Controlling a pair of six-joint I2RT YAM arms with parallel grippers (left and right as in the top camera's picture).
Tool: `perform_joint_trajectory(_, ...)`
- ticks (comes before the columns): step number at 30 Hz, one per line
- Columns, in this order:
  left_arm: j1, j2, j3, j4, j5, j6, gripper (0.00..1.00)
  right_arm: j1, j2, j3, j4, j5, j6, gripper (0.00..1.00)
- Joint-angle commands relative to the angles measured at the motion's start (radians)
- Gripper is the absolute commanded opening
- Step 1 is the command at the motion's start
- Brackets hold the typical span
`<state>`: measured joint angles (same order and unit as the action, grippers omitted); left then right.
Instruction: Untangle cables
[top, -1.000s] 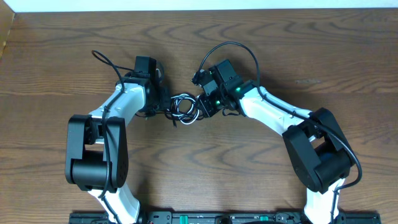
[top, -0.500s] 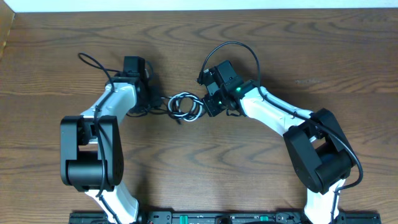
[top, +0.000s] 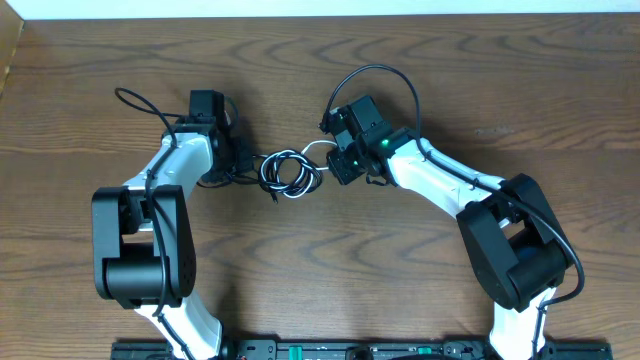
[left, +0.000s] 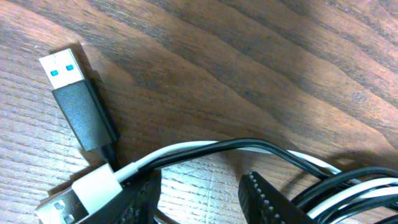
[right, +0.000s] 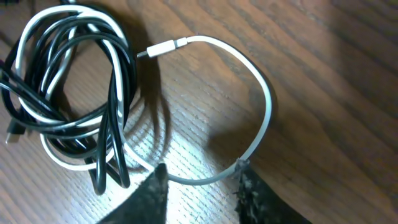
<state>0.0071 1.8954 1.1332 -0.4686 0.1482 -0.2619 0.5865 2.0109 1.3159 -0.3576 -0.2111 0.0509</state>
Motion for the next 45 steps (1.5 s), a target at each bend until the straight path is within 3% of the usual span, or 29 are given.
perform_joint_trajectory(1,0.003,0.035,-0.017,-0.012,0.051,-0.003,0.49,-0.002,-0.002,-0.003,0.006,0.003,-0.003,0.43)
perform_joint_trajectory(9,0.002,0.035,-0.017,-0.005,0.052,-0.003,0.51,0.0,0.019,-0.003,0.024,0.003,-0.003,0.82)
perform_joint_trajectory(14,0.002,0.035,-0.017,-0.001,0.053,-0.003,0.51,0.003,0.029,-0.003,0.031,0.003,-0.003,0.99)
perform_joint_trajectory(23,0.002,0.035,-0.017,0.003,0.054,-0.003,0.57,0.004,0.034,-0.003,0.033,0.003,-0.003,0.99)
perform_joint_trajectory(45,0.002,0.035,-0.017,0.006,0.054,-0.119,0.58,0.004,0.034,-0.003,0.048,0.003,-0.003,0.99)
